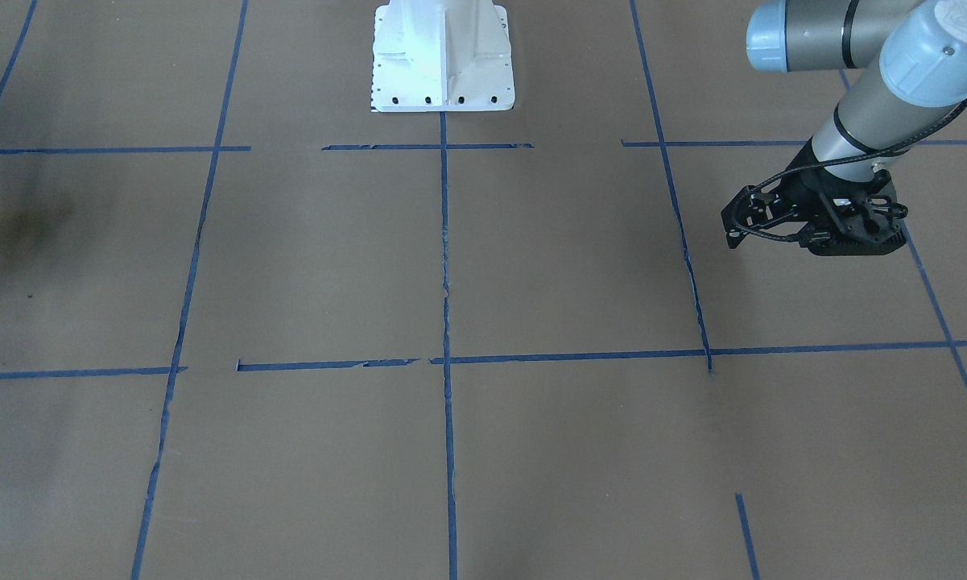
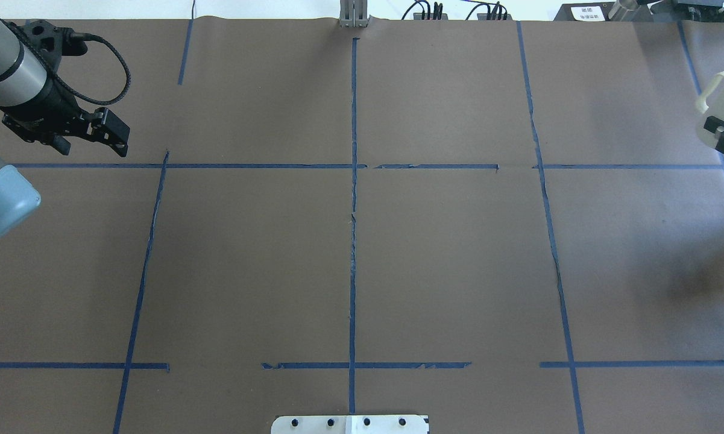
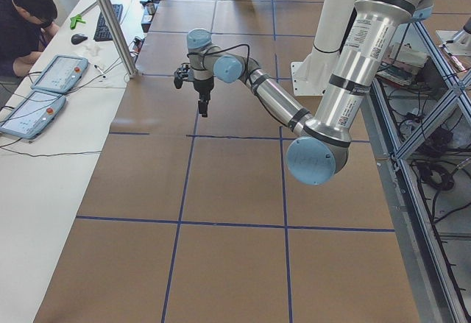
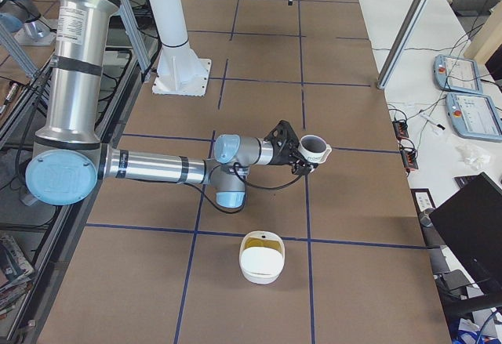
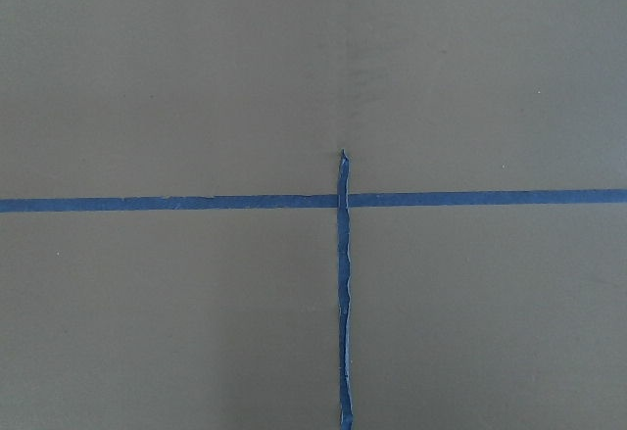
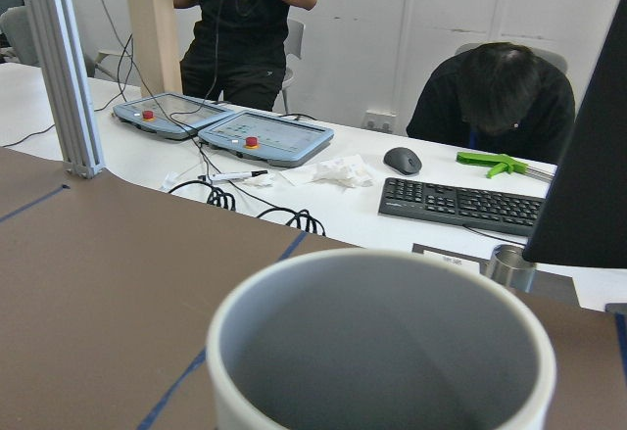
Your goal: Left arm hands cup to right arm to dump lemon
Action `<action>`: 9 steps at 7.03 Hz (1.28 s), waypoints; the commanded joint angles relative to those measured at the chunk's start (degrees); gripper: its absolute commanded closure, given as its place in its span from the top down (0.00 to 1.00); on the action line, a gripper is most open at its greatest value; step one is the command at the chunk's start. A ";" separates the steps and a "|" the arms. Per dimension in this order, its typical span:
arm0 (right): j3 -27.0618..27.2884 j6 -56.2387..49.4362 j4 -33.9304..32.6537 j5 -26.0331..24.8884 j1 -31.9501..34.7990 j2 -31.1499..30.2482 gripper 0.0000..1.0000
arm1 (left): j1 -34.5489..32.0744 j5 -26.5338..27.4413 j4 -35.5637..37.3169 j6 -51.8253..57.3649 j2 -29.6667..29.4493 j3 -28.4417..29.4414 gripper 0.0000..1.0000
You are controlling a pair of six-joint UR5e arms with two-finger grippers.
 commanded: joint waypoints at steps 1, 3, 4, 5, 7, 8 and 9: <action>-0.27 -6.97 -7.99 -0.47 -4.19 7.14 0.08 | 1.14 -0.18 -0.05 0.29 -0.48 -0.39 1.00; -0.18 -6.92 -15.22 -4.57 -10.06 14.62 0.08 | 4.57 -0.27 0.12 -0.41 -3.10 -0.13 1.00; -0.27 -7.09 -17.68 -9.74 -14.71 17.43 0.08 | 4.67 -0.53 0.47 -2.76 -3.99 0.05 1.00; 0.34 -6.92 -22.66 -15.09 -18.94 22.25 0.08 | 4.76 -0.54 0.56 -4.61 -5.30 0.14 1.00; 0.08 -6.57 -26.03 -24.86 -27.29 28.95 0.10 | 5.63 -0.54 -0.05 -13.89 -11.61 3.46 1.00; -0.01 -4.48 -27.09 -26.82 -29.68 31.15 0.12 | 6.94 -0.54 -0.06 -16.30 -13.73 4.09 1.00; -0.10 -2.63 -31.28 -30.06 -32.57 34.57 0.16 | 7.04 -0.62 0.03 -18.06 -16.10 5.22 1.00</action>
